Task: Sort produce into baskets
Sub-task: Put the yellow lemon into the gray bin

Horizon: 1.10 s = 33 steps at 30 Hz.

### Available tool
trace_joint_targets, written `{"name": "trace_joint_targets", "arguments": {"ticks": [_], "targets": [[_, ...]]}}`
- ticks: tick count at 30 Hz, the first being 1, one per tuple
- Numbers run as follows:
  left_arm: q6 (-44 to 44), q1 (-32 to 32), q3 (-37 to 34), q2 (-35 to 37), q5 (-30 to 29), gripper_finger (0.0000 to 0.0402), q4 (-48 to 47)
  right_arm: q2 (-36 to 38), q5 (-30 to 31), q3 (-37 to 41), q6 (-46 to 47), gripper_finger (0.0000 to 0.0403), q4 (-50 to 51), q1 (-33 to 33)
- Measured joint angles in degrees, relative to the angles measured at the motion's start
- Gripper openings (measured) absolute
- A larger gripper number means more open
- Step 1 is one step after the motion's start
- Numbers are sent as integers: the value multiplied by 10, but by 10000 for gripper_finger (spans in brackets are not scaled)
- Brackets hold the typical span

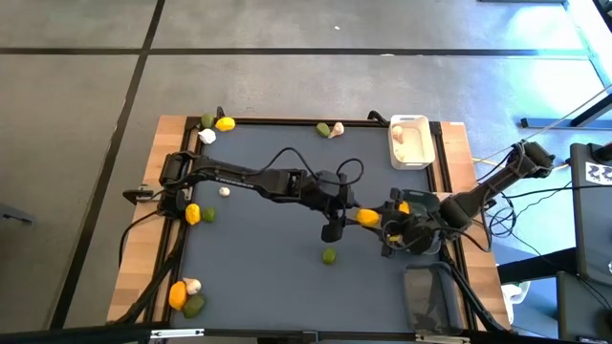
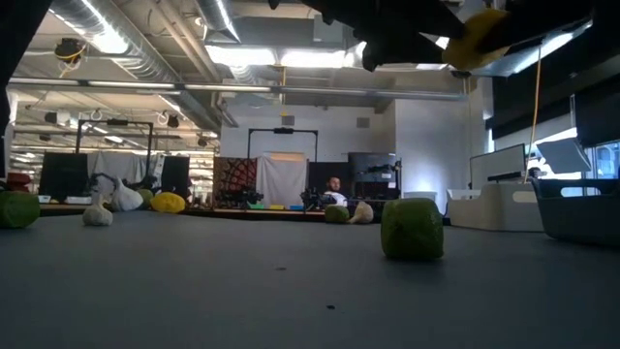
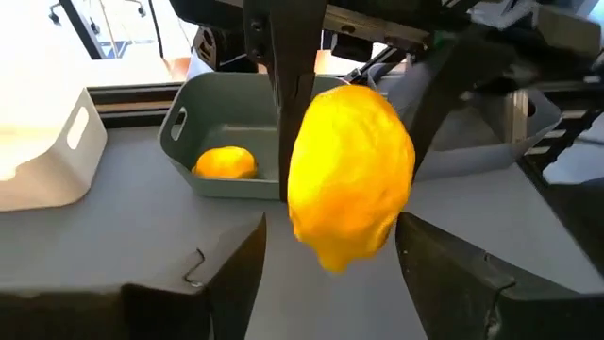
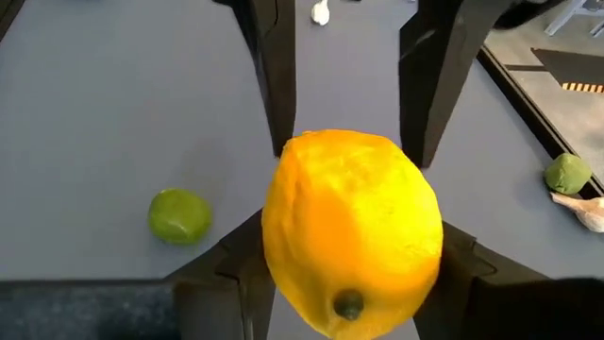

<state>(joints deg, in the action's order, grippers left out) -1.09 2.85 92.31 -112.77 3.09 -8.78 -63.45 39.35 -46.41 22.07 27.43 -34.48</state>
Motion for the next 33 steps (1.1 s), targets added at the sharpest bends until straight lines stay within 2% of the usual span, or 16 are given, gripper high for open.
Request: {"name": "trace_joint_targets", "arguments": {"ticks": [7,11,18,29,33], "targets": [[-12,1,0,0,0,237,-94,29,-59,-11,72,183,98,0],[-2,2,0,0,0,237,-136,41,-118,-15,125,182,163,0],[10,2,0,0,0,237,-147,41,-234,-16,250,185,292,0],[14,2,0,0,0,237,-147,40,-279,-16,364,186,407,-1],[21,2,0,0,0,237,-147,40,-273,-9,378,186,409,-1]]}}
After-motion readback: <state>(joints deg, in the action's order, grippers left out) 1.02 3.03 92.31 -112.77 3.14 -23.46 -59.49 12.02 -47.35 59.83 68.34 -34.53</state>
